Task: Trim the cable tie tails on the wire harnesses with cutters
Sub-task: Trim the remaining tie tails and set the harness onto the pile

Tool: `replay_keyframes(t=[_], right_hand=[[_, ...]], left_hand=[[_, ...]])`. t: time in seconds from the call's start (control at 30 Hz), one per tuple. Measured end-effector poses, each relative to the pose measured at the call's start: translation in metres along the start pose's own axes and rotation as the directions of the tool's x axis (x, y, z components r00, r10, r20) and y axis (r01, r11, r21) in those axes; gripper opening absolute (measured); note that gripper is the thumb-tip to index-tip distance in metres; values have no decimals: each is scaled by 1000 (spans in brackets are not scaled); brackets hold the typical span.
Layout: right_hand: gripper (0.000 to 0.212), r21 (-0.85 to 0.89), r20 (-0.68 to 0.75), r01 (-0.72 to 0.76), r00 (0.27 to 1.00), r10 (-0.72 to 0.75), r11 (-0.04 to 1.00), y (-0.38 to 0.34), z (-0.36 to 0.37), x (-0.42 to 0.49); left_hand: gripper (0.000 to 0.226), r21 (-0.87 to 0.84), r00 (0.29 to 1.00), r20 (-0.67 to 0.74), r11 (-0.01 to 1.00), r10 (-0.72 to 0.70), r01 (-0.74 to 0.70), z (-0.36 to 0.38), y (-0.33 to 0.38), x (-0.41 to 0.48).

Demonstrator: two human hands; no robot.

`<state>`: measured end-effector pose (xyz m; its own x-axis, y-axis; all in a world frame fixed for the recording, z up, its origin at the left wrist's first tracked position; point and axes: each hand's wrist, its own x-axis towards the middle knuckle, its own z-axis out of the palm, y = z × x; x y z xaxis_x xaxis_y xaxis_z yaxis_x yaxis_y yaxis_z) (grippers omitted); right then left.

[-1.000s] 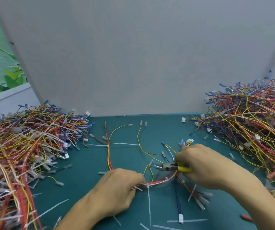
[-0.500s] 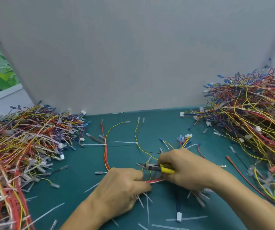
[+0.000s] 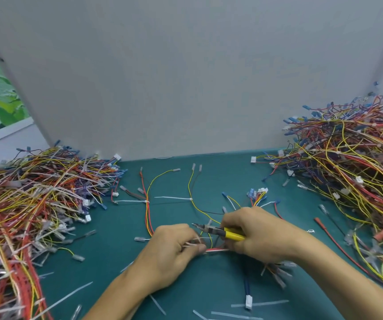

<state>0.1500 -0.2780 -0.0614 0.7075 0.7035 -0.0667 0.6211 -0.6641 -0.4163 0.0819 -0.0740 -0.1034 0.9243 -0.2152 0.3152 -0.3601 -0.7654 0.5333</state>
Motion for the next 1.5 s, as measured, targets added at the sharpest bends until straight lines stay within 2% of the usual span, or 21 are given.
replay_keyframes(t=[0.07,0.13,0.23,0.33,0.43,0.5,0.63,1.5], right_hand=[[7,-7,5,-3,1000,3,1000,-2,-3,-1],[7,-37,4,-6,1000,6,999,-3,-8,-2],[6,-198,-25,-35,999,30,980,-4,-16,-6],[6,-418,-38,-96,995,88,903,-6,-17,-10],[4,-520,2,-116,991,137,846,-10,-10,-11],[9,-531,24,-107,990,141,841,-12,-6,-10],[5,-527,20,-92,992,121,845,-14,-6,-8],[12,-529,6,-60,997,75,847,-16,2,-5]], left_hand=[[18,56,998,49,998,-39,36,1,1,3],[14,36,995,46,996,-84,82,0,1,5],[14,-80,986,44,983,-160,163,-5,0,4],[15,-157,978,69,966,-199,207,-7,-1,4],[14,-226,972,60,946,-226,233,-7,-2,4],[13,-251,970,55,937,-237,243,-6,-3,4],[14,-286,967,61,924,-247,254,-4,-4,4],[14,-332,959,67,900,-276,282,-1,-7,4]])
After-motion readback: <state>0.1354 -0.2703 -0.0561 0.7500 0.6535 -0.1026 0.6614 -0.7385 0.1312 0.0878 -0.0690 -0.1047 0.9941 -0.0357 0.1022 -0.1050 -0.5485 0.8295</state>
